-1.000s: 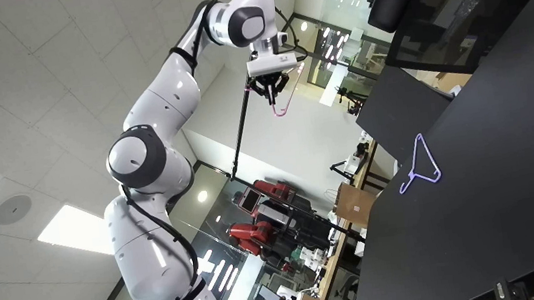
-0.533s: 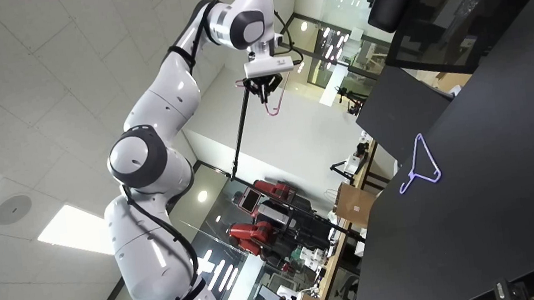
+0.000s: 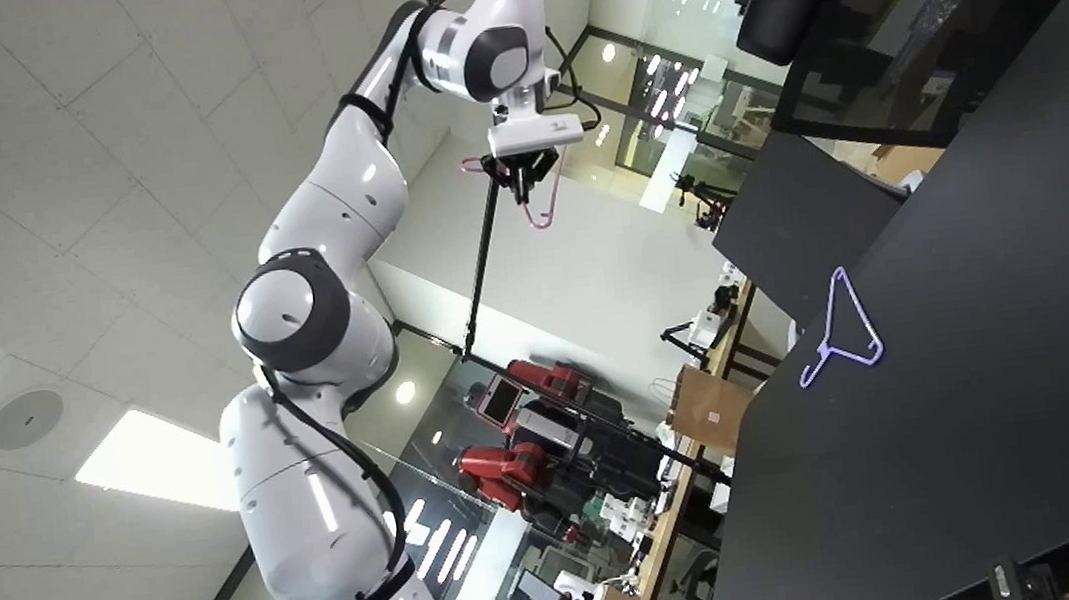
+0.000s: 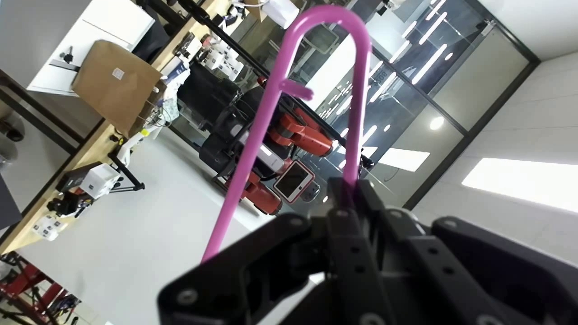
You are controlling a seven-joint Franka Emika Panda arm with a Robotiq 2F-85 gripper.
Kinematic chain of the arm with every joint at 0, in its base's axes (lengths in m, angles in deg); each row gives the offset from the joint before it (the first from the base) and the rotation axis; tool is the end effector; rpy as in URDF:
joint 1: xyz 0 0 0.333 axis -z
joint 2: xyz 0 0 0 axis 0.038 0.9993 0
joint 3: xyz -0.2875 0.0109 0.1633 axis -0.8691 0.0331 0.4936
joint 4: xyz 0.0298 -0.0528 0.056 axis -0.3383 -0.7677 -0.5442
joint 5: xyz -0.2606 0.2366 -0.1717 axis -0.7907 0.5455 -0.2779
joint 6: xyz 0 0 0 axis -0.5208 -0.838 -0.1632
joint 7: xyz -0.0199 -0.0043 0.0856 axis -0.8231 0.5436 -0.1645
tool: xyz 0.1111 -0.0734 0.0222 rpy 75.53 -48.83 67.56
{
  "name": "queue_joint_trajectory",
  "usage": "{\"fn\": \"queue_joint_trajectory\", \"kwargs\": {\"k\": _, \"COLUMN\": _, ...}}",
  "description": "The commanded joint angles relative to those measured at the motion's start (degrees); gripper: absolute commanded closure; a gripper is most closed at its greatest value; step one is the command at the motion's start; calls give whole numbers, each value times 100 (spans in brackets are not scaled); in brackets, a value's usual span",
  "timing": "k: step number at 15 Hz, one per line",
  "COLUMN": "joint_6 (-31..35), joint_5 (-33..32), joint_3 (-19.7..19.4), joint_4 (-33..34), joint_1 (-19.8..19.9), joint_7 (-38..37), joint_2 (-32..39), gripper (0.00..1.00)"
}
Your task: Put the pink hanger on the rack
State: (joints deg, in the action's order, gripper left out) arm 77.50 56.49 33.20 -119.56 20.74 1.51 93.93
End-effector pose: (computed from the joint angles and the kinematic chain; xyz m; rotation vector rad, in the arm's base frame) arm 0.6769 -0.1647 0.5579 -1.6859 -0.5007 -0.6059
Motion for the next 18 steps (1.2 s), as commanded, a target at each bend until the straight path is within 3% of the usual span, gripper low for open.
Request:
{"fn": "queue_joint_trajectory", "kwargs": {"k": 1, "joint_6": 73, "joint_5": 130, "joint_3": 36, "joint_4": 683, "joint_1": 62, "joint_7": -302, "joint_2": 365, "gripper": 98}}
{"fn": "queue_joint_trajectory", "kwargs": {"k": 18, "joint_6": 641, "joint_5": 434, "joint_3": 383, "joint_4": 2106, "joint_1": 409, "joint_7": -1173, "joint_2": 1439, "gripper": 98}}
